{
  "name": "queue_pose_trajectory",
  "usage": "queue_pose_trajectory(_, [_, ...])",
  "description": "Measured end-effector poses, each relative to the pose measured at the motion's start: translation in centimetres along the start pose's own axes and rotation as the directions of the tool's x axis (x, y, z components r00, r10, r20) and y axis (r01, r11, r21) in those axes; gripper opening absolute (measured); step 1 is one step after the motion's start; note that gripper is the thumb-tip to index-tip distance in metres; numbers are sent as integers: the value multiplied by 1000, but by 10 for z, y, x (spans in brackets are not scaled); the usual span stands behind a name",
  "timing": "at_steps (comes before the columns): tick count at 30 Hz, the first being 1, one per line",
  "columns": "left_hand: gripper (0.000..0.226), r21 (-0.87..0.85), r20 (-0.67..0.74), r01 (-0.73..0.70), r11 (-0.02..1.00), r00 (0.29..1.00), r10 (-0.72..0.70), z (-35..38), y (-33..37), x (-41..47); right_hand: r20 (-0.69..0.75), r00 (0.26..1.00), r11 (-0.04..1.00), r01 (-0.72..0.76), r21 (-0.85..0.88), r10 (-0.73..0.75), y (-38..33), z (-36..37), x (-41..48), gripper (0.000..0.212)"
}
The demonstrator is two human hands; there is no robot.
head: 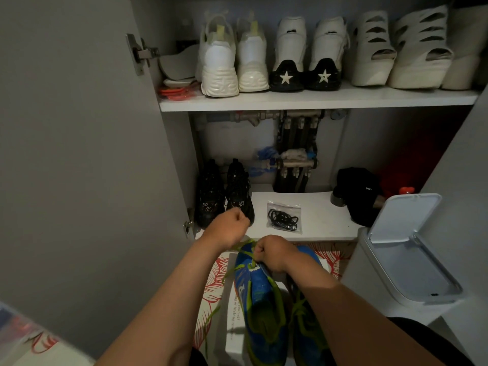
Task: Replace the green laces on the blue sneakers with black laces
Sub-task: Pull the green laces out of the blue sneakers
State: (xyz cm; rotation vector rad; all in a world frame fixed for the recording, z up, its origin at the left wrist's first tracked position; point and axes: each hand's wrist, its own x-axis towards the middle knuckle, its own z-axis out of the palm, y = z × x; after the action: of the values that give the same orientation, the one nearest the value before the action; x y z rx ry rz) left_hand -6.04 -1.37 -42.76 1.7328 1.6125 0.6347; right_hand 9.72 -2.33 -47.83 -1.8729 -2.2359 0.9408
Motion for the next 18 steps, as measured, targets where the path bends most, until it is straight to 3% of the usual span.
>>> queue_pose_trajectory(2, [22, 206, 111, -5, 979, 994, -18, 2, -5, -3, -51, 998, 998, 23, 65, -20, -2, -4, -1, 11])
queue_pose_trajectory(5, [23, 380, 184, -13, 925, 981, -62, 1, -8, 0, -113, 993, 961, 61, 270, -32, -5, -8, -1, 21])
queue_pose_trajectory(11, [18, 262, 134, 21, 965, 989, -58, -4, -5, 2, -221, 975, 923, 119, 367, -37, -11, -12, -1, 18])
queue_pose_trajectory(14, [18, 203, 112, 46, 978, 991, -70, -3, -1, 0, -144, 989, 935, 84, 345, -35, -10, -9, -2, 12])
queue_pose_trajectory(16, [15, 179, 124, 64, 982, 988, -87, -1, 0, -1, -39, 999, 969, 37, 245, -29, -8, -4, -4, 4])
queue_pose_trajectory(18, [20, 176, 135, 85, 981, 985, -109, -2, 0, -2, 50, 999, 996, 0, 94, -5, -6, 2, -8, 12])
